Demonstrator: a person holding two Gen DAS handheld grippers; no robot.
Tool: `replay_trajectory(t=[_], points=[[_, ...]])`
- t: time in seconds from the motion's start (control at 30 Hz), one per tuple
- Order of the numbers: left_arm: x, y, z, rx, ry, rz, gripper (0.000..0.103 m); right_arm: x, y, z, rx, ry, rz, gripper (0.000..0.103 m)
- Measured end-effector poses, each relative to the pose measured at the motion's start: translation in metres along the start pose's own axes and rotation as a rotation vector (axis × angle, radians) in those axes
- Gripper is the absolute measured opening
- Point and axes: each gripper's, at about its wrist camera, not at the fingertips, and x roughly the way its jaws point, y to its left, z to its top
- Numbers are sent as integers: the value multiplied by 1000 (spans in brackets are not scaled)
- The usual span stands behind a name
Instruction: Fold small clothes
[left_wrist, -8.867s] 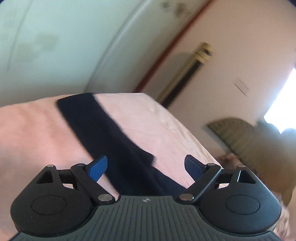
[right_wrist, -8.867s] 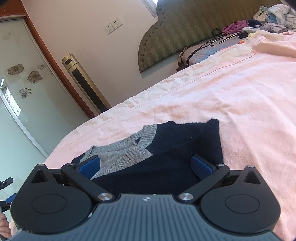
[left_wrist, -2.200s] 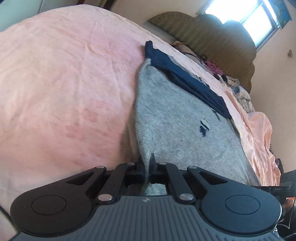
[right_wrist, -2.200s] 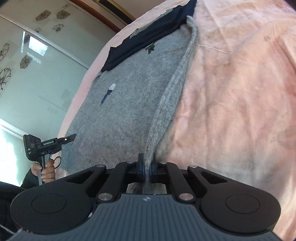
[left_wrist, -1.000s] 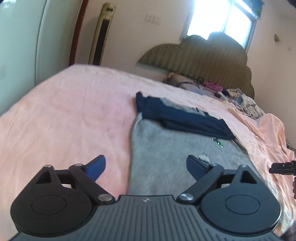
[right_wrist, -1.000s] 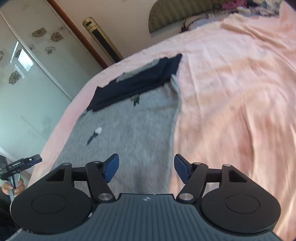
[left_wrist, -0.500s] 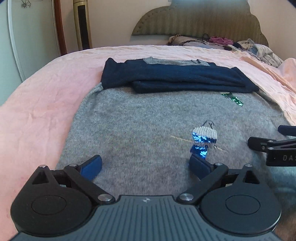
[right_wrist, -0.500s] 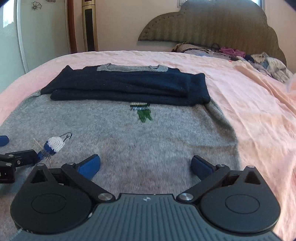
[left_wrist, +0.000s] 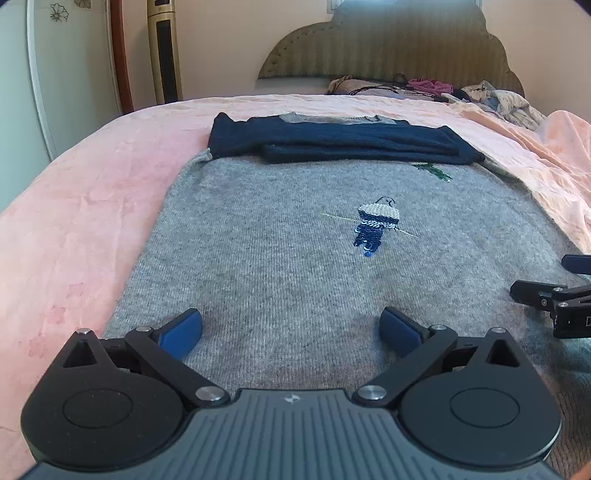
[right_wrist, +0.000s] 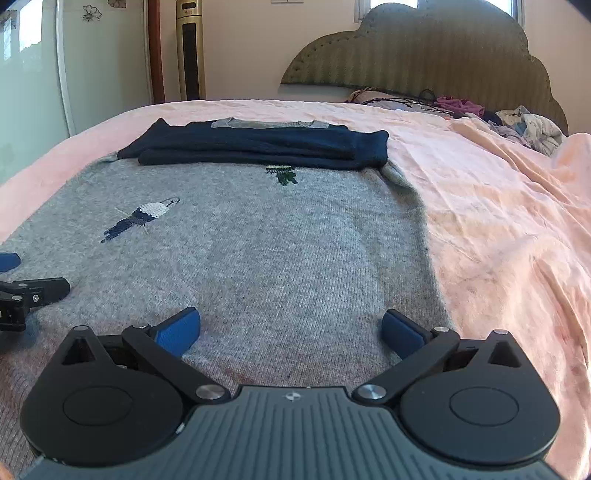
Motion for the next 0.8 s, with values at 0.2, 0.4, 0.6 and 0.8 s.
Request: replay_trajectory(t=[0.2,0.4,0.6,0.8], points=[[-1,-1,-3,-3,-7,6,103,-1,-1,-2,6,-5,6,103],[-2,-1,-3,-3,-8,6,103,-2,-1,-2,10,-8,3,103],[-3,-1,-3,-4,-10,8,103,-2,-1,-3,12,-10,1,103],[-7,0,-5,-2,-7,8,103,-3,-1,-3,13,-11,-4,103]])
